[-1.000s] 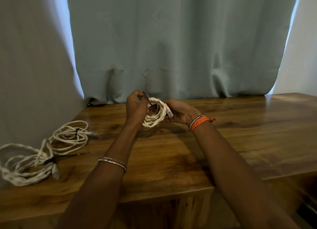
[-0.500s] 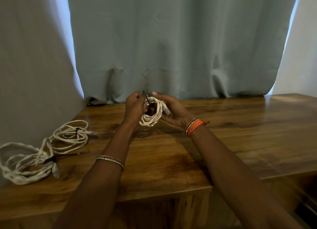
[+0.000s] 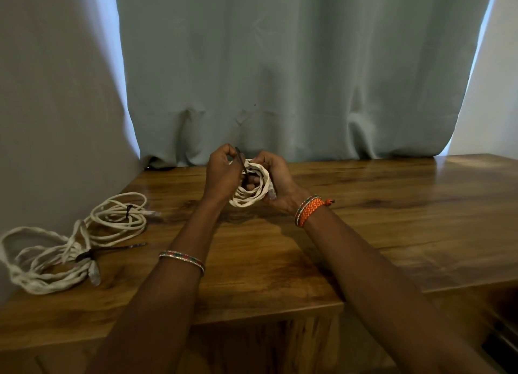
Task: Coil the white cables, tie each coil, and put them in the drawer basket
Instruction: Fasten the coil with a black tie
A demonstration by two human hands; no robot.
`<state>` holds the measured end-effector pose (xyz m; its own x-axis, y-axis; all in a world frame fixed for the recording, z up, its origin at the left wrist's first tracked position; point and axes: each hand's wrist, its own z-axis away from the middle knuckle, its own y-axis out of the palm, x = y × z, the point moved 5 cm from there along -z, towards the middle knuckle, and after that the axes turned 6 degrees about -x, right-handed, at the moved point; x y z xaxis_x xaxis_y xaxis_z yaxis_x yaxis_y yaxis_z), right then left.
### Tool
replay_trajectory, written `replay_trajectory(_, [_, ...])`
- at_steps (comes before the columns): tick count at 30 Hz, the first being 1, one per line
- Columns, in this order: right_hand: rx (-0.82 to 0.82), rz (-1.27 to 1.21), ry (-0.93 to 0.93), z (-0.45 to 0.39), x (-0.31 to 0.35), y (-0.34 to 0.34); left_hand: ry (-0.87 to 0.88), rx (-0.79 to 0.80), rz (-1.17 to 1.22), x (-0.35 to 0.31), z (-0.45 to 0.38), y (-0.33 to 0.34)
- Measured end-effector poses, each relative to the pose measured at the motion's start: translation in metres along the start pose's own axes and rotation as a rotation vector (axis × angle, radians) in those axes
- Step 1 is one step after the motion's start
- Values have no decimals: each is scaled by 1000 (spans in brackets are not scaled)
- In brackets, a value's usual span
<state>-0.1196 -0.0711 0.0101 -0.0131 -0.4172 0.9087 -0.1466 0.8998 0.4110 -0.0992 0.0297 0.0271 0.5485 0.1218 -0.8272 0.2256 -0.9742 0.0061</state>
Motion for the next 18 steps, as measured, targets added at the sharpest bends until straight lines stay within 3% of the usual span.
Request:
replay_trajectory(7, [3,210,-170,4,5,3,52,12,0,-3,-1,-3])
replay_trajectory(10, [36,197,-146,4,5,3,-6,-5,51,-2,-3,-2])
replay_trajectory(12, [-4,364,-168,1,5,0,-33,-11,61,-1,-3,-2])
replay_trajectory(15, [-196,712,-375,4,16,-4,-78,-8,100,3,-3,-4])
replay_trajectory(18, [-360,714,-715,19,36,-4,-96,-38,132,5,-4,-6])
